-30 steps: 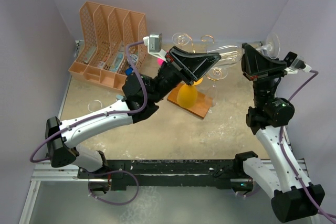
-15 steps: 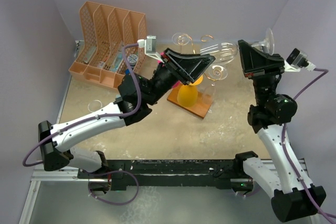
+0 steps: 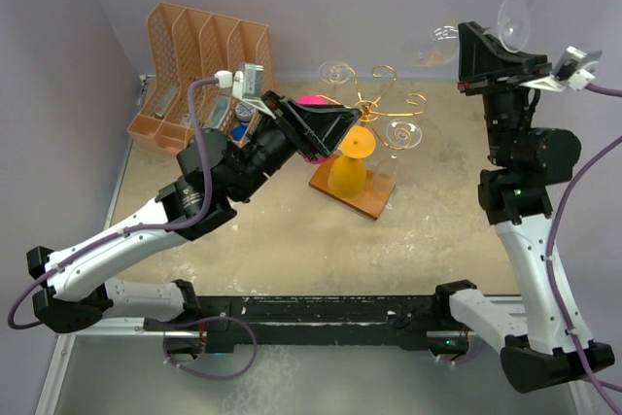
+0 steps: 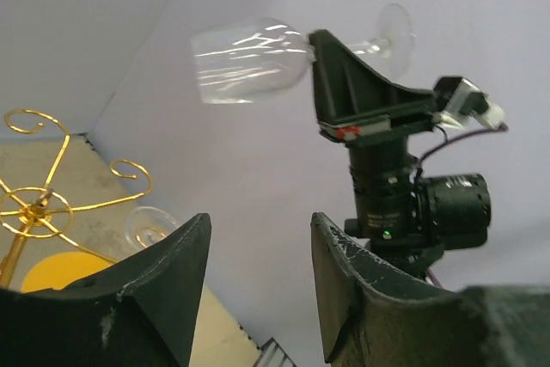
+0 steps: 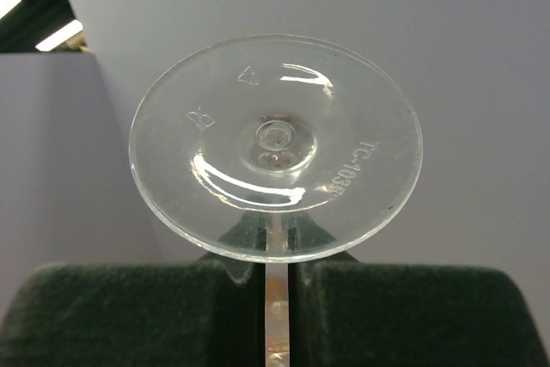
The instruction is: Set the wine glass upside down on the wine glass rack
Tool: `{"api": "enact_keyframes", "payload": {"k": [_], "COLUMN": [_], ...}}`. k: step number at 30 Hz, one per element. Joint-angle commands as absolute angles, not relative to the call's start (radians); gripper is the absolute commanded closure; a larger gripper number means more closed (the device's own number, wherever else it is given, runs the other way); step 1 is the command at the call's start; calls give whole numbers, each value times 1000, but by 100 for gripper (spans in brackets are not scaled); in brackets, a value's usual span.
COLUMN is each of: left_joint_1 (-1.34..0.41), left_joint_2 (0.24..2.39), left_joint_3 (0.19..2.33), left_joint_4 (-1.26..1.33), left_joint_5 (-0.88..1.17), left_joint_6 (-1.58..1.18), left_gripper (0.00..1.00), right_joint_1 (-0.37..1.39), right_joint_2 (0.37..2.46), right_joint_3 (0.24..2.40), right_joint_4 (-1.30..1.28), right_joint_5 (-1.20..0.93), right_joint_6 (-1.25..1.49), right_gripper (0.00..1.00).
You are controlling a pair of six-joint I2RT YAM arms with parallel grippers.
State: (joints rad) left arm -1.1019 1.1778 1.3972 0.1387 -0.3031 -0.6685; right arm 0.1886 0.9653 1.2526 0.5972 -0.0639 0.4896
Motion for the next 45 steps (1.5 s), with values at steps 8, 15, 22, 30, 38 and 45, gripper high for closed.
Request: {"api": "enact_keyframes", "payload": {"k": [8, 15, 22, 30, 38, 45], "left_joint_1": [-1108, -1107, -1084, -1050, -1008, -1000], "left_joint_2": [1348, 1523, 1685, 1793, 1807, 1833], "left_joint_3": [1660, 1838, 1989, 2065, 2033, 2049], "left_joint_4": [178, 130, 156, 178, 298, 324], "left_joint_5": [70, 82, 143, 187, 214, 257], "left_joint_6": [-797, -839, -959, -1021, -1179, -1242], "left_gripper": [48, 48, 47, 47, 60, 79], "right_joint_1": [187, 187, 187, 187, 187, 187], "right_joint_2": [852, 812, 756, 694, 680, 681], "right_joint_3": [1239, 1208, 1163, 1114, 1100, 1096], "right_joint_4": [402, 310, 245, 231, 216, 197], "right_joint_5": [-43, -30, -73, -149, -178, -202], "right_joint_6": [-94, -261, -304, -310, -317, -319], "right_gripper": [100, 100, 100, 100, 100, 100]}}
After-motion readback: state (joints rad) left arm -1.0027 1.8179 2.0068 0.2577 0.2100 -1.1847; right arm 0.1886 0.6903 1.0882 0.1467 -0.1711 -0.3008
